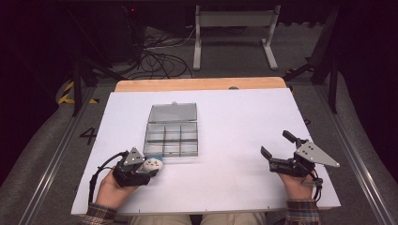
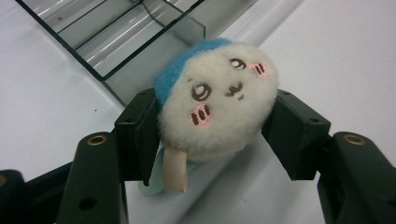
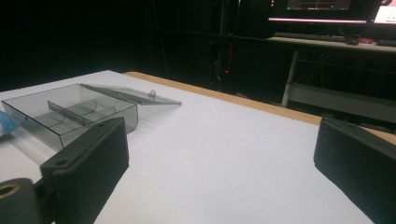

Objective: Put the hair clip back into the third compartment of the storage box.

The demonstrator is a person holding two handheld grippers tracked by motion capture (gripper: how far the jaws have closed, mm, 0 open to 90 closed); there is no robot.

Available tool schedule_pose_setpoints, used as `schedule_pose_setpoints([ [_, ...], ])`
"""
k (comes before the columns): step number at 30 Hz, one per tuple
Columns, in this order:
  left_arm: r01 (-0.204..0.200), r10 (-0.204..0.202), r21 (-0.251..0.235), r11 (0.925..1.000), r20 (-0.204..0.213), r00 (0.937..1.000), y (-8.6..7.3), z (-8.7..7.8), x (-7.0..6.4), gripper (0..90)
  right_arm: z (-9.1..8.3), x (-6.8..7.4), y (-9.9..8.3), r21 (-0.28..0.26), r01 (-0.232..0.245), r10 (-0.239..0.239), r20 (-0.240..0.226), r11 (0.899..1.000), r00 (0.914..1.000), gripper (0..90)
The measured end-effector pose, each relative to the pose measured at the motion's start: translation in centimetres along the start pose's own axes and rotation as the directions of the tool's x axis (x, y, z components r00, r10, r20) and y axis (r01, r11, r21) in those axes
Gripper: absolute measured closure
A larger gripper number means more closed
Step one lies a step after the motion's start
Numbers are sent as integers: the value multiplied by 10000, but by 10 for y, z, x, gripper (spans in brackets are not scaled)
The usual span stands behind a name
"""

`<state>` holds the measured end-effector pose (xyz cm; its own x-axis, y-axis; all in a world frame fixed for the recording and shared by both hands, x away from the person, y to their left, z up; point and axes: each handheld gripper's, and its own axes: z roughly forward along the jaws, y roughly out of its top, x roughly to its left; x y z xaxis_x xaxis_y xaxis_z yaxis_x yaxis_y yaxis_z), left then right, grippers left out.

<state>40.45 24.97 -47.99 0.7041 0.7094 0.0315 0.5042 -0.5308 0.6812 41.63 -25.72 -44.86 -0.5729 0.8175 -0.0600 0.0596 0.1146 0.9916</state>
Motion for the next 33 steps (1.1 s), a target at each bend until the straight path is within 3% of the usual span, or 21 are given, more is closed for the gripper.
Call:
schedule_pose_setpoints([
  [15,-27,47,-1044,9945,187,9998,4,-10,0,397,0,-1,-1,-5,-65,65,1,10000,10000,39],
  [21,-38,61,-1151,9933,194,9998,5,-11,0,397,0,-1,-1,-17,-62,62,27,10000,10000,39],
  [33,89,-59,-1825,9832,169,9998,9,-19,0,408,-1,-2,-1,-76,-161,162,73,9998,9998,39],
])
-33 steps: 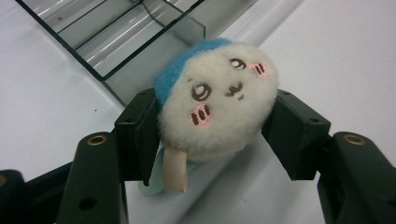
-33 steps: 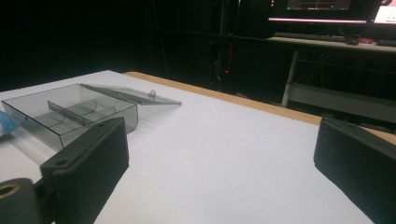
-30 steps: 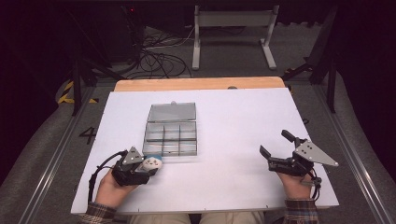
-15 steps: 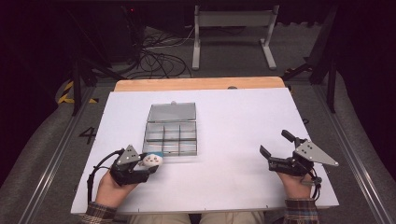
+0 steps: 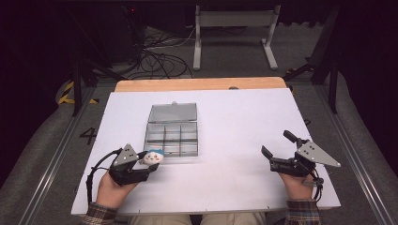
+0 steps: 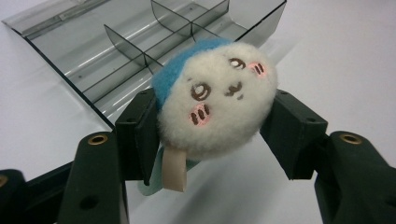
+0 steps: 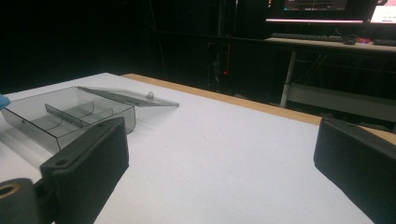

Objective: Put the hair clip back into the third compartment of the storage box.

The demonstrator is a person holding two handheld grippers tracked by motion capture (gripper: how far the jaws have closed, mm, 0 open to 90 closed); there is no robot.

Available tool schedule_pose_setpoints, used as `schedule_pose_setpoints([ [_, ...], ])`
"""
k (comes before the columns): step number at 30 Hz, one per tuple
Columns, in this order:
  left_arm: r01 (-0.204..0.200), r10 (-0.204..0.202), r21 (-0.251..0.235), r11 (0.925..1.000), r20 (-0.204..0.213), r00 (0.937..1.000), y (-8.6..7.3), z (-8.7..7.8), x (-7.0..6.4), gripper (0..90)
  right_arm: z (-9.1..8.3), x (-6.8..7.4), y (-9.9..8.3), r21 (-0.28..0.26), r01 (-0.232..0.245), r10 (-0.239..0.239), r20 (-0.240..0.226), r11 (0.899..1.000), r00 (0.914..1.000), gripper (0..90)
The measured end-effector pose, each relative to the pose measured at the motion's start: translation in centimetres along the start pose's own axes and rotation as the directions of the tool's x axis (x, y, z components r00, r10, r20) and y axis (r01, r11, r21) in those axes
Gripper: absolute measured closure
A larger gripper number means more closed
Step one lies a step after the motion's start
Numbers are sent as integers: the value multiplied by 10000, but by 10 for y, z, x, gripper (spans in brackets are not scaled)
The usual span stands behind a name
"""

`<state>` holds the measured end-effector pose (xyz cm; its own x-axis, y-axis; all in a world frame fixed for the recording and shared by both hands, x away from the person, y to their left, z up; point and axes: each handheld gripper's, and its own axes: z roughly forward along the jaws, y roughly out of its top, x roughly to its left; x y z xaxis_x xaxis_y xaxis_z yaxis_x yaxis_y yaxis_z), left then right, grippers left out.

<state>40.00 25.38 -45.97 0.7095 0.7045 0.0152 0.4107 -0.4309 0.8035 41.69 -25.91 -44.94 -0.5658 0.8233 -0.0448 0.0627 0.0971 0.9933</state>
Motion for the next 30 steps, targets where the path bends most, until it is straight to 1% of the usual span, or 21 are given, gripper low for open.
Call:
schedule_pose_setpoints([
  [1,-53,53,-21,10000,-54,10000,1,0,1,409,0,-1,0,6,1,-1,1,10000,10000,39],
  [2,67,-67,-53,10000,31,10000,1,1,0,409,-1,-1,0,4,-3,3,1,10000,10000,39],
  [3,106,-106,-61,9999,41,9999,2,1,0,409,-1,-1,0,4,-3,3,1,10000,10000,39],
  [4,14,-15,-99,10000,-33,10000,3,1,1,409,-1,-1,0,5,3,-3,-2,10000,10000,39],
  [5,101,-101,-109,9999,47,9999,4,1,0,410,0,-1,0,10,19,-19,-11,10000,10000,39],
  [7,29,-30,-141,9999,-93,10000,7,2,0,411,0,0,0,-5,-10,10,-10,10000,10000,39],
  [9,171,-172,-133,9998,-80,9998,9,4,-2,414,0,0,0,6,13,-13,-33,10000,10000,39],
  [11,71,-72,-72,9999,-250,9997,11,4,-1,417,0,0,0,-5,19,-19,-37,10000,10000,38],
  [13,144,-146,-92,9999,-217,9997,13,5,-2,420,0,0,0,-12,1,-1,-24,10000,10000,38],
  [14,83,-86,-105,9999,-269,9996,13,5,-1,420,0,0,0,-12,1,-1,-24,10000,10000,38],
  [16,120,-123,-113,9999,-278,9995,15,6,-1,421,-1,0,0,-9,-10,10,-25,10000,10000,38],
  [18,56,-59,-100,9999,-355,9994,16,7,0,421,0,0,0,-14,-17,17,-64,10000,10000,38],
  [19,93,-94,-52,9999,-307,9995,17,9,0,421,0,1,-1,-6,21,-21,-75,10000,10000,38],
  [22,-49,52,76,10000,-377,9993,20,11,1,421,0,2,-1,1,45,-45,-74,10000,10000,39],
  [24,-6,7,32,10000,-399,9992,22,12,1,422,0,2,-1,15,61,-61,-85,10000,9999,39],
  [25,83,-82,28,10000,-291,9995,22,13,1,422,0,2,-1,15,61,-61,-85,10000,9999,39],
  [27,-10,15,119,9999,-408,9992,24,14,2,424,0,1,-1,-5,49,-49,-55,10000,10000,39],
  [28,33,-29,123,9999,-373,9993,24,14,1,424,0,1,-1,-11,43,-43,-55,10000,10000,38],
  [30,-53,59,122,9999,-447,9990,26,16,2,424,0,1,-1,-18,34,-34,-57,10000,10000,39],
])
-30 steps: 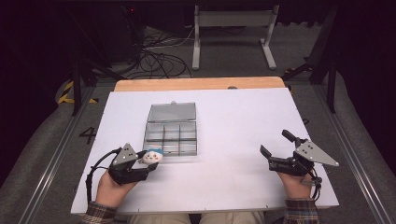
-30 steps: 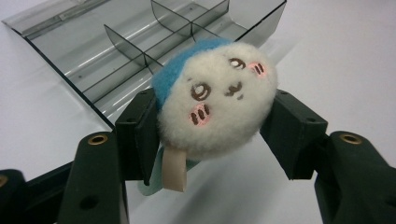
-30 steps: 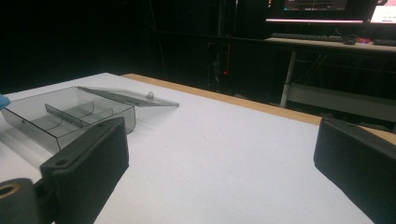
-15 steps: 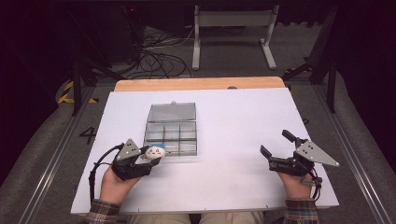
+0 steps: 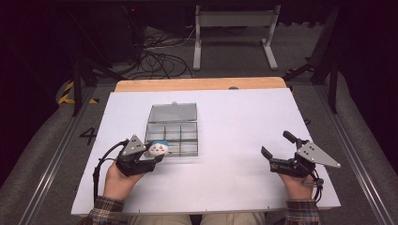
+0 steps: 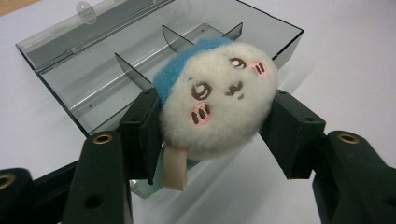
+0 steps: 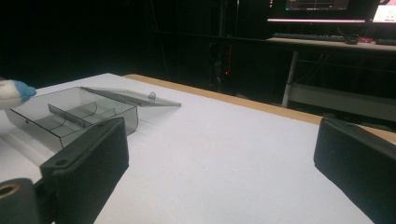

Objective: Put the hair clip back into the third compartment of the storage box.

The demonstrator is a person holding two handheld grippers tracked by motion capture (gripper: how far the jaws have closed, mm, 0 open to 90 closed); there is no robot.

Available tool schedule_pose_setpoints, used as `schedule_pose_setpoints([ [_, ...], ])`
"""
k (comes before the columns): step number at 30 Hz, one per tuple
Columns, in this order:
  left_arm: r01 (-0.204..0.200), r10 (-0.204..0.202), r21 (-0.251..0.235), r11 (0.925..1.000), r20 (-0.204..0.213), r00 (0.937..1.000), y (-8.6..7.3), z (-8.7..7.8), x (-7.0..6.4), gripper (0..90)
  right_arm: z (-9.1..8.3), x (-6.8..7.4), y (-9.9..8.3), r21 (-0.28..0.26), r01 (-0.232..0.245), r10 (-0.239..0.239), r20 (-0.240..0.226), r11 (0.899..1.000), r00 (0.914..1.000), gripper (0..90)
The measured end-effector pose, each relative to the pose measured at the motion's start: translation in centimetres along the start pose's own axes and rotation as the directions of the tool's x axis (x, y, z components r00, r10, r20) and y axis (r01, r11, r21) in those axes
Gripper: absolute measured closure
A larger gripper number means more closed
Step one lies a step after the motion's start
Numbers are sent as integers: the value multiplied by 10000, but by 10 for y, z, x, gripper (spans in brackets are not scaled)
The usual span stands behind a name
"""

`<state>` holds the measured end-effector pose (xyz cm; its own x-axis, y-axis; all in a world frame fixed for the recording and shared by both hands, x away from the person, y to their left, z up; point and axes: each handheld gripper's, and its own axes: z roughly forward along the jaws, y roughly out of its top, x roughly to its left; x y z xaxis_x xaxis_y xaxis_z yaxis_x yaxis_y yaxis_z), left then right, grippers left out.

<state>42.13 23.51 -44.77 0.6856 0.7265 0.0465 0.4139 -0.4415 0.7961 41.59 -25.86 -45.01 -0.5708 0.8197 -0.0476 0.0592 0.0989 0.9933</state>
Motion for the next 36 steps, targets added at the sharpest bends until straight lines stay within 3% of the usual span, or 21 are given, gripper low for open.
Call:
schedule_pose_setpoints([
  [9,14,-14,18,10000,3,10000,9,7,-1,424,2,3,0,141,191,-189,-155,9997,9997,39],
  [36,-74,73,-74,9999,-62,10000,36,26,-4,419,1,3,1,-32,112,-112,-244,9999,9996,39],
])
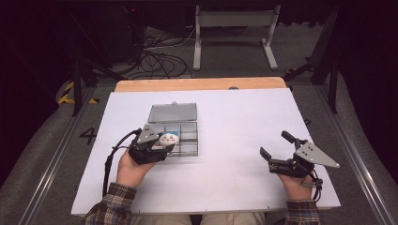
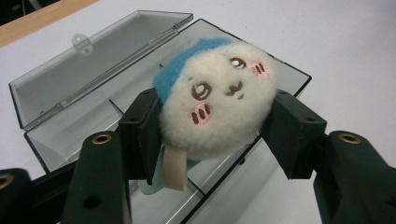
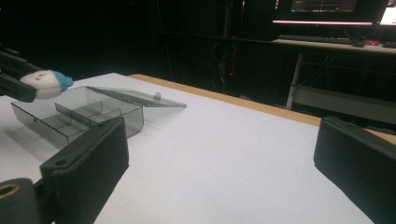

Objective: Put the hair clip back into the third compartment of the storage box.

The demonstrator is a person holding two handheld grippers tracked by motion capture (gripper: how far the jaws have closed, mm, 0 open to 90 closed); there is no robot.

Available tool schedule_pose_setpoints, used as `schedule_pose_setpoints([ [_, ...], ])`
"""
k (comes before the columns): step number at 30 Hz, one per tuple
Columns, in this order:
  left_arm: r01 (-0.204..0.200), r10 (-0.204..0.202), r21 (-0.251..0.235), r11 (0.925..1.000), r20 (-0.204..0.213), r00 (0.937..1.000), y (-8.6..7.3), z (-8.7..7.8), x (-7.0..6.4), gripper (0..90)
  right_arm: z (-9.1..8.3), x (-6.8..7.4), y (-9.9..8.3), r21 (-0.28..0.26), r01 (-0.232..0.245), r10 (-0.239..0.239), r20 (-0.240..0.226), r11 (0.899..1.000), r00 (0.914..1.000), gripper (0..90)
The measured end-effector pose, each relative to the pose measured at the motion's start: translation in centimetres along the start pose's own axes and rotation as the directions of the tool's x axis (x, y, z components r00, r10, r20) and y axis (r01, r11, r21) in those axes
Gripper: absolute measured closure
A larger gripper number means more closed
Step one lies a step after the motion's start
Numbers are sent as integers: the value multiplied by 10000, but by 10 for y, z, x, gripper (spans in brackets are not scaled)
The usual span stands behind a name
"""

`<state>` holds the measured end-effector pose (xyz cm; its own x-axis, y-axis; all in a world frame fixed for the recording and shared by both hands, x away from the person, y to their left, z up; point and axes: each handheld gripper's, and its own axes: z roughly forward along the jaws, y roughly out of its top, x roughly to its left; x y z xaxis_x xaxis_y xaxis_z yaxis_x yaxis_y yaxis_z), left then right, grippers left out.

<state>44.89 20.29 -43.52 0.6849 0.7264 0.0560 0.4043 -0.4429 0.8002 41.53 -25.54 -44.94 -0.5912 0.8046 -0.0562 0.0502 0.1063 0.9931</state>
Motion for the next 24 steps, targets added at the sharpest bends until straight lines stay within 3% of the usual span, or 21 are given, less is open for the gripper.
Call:
schedule_pose_setpoints([
  [13,-56,57,94,9999,-149,9999,9,9,0,416,-1,0,0,-90,-58,58,-41,9999,10000,39],
  [16,-248,252,134,9996,-300,9992,12,10,1,415,-1,0,0,-88,-59,58,-47,9999,10000,39],
  [24,-368,375,198,9991,-395,9985,19,15,3,415,0,1,0,-177,10,-16,-350,9998,9994,38],
])
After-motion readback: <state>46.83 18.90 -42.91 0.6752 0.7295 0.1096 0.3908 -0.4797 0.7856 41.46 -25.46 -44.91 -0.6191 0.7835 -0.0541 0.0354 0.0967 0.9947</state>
